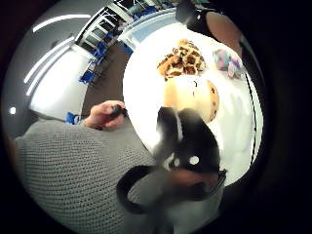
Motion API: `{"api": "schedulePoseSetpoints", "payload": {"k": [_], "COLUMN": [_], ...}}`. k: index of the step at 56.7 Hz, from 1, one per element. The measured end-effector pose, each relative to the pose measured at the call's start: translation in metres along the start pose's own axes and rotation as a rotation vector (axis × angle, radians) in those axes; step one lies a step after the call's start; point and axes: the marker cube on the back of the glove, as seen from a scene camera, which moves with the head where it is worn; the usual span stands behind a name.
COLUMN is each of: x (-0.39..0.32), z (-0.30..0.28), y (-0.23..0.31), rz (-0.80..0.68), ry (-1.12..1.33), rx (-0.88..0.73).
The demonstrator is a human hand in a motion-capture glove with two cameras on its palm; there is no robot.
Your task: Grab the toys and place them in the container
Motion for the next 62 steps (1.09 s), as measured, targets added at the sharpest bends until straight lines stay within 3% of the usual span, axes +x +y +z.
{"api": "schedulePoseSetpoints", "payload": {"k": [29,36,47,54,62], "x": [0.012,0.034,0.098,0.121,0.142], "z": [0.005,0.003,0.001,0.030,0.122], "y": [-0.013,-0.058,-0.170,-0.193,-0.175], "rz": [0.022,0.024,0.108,0.153,0.230], "ry": [-0.011,0.019,0.045,0.041,0.065], "rx": [-0.055,-0.073,-0.113,-0.196,-0.425]}}
